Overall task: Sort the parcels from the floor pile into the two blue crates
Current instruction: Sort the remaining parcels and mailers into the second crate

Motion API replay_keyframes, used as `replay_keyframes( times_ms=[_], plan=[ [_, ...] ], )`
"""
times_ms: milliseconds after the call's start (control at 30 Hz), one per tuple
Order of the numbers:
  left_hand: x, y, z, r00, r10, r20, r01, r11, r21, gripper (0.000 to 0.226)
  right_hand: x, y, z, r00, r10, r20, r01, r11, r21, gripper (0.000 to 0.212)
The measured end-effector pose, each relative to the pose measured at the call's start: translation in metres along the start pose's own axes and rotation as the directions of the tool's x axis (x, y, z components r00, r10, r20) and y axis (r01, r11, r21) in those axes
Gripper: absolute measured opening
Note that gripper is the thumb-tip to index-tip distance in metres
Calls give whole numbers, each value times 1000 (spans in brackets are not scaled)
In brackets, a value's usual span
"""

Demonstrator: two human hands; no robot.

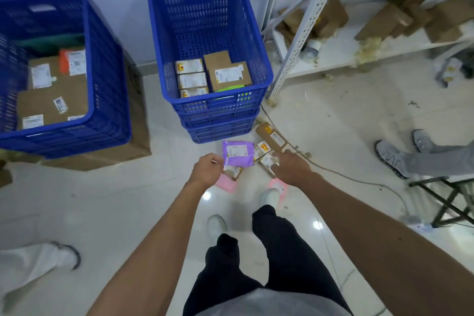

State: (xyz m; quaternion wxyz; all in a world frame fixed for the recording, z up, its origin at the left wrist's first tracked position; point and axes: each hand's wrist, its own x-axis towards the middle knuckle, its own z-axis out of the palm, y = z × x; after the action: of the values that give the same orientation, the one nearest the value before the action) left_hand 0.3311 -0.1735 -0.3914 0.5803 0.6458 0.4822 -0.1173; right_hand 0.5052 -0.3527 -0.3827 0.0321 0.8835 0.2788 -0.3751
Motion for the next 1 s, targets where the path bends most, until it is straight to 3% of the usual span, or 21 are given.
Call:
replay_keyframes(
  times_ms=[167, 333, 433, 533, 600, 733, 800, 867, 1000],
  plan=[
    [19, -49, 19, 995, -103, -6, 102, 992, -69, 24, 39, 19, 50, 991, -50, 123, 56, 998, -42, 49],
    [84, -106, 58, 983, -184, -18, 182, 979, -90, 24, 121, 45, 115, 986, -37, 164, 32, 999, 33, 46],
    [150, -136, 92, 981, -193, -32, 194, 981, 29, 24, 183, 62, 162, 981, -76, 179, 82, 996, -24, 46],
    [230, -167, 130, 984, -172, -54, 180, 949, 257, 31, 255, 80, 216, 964, -140, 225, 169, 979, -113, 46],
    [287, -189, 151, 984, -151, -98, 176, 926, 334, 35, 309, 87, 252, 965, -114, 236, 131, 990, -57, 47],
    [391, -234, 183, 972, -73, -224, 160, 903, 398, 31, 412, 94, 325, 986, 87, 144, -112, 979, 171, 54],
    [434, -252, 191, 958, 19, -285, 110, 897, 428, 26, 458, 95, 357, 977, 183, 113, -210, 925, 317, 53],
    [472, -265, 197, 949, 71, -308, 76, 896, 438, 25, 497, 96, 380, 953, 266, 145, -302, 807, 507, 53],
    [522, -278, 207, 963, -46, -265, 143, 922, 360, 48, 535, 97, 404, 926, 226, 301, -376, 540, 753, 46]
  ],
)
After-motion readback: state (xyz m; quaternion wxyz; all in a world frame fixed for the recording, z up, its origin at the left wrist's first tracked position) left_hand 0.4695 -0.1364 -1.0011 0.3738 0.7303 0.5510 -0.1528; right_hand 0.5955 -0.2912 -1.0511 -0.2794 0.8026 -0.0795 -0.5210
